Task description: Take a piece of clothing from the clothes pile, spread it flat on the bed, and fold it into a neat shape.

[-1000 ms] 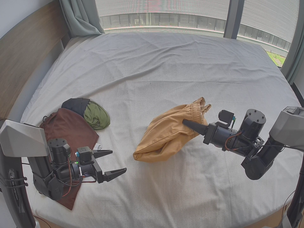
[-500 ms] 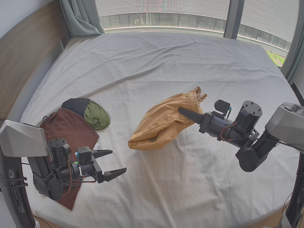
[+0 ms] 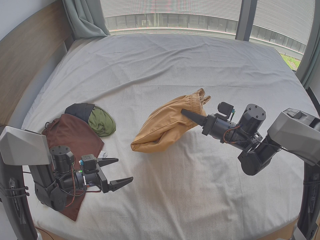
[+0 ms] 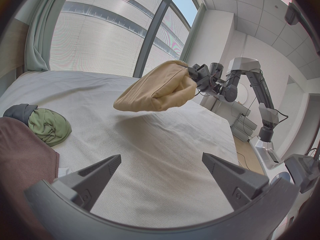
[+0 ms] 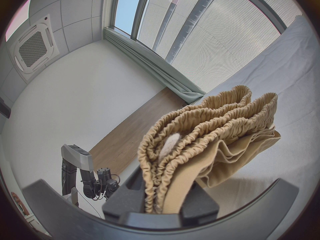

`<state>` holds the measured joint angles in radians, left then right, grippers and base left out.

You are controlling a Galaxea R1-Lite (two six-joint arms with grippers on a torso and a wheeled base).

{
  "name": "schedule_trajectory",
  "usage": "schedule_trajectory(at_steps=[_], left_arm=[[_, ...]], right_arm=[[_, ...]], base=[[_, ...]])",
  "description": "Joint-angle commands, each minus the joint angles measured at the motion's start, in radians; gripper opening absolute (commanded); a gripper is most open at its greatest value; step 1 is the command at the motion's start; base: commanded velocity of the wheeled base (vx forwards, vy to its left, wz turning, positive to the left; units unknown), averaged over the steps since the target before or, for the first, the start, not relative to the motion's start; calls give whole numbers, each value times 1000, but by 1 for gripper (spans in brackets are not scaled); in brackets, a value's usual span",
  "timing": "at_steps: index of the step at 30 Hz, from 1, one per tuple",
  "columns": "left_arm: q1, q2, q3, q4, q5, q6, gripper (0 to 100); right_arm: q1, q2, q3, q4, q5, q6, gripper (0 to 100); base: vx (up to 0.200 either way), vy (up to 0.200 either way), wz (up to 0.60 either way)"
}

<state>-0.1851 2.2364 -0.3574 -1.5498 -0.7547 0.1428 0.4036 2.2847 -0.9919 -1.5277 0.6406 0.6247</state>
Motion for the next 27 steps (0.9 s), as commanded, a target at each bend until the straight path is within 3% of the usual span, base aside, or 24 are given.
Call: schedule_trajectory(at_steps=[1, 18, 27], left_arm=[[-1, 3, 0, -1, 0, 0, 100], [-1, 5, 0, 0, 0, 0, 100], [-1, 5, 0, -1, 0, 0, 100]], right_arm=[[-5, 65, -36, 0, 1, 3, 0], [-11, 96, -40, -2, 1, 3, 0], [-11, 93, -140, 27, 1, 20, 0]], base=[[0, 0, 0], [0, 0, 0], [0, 0, 0]])
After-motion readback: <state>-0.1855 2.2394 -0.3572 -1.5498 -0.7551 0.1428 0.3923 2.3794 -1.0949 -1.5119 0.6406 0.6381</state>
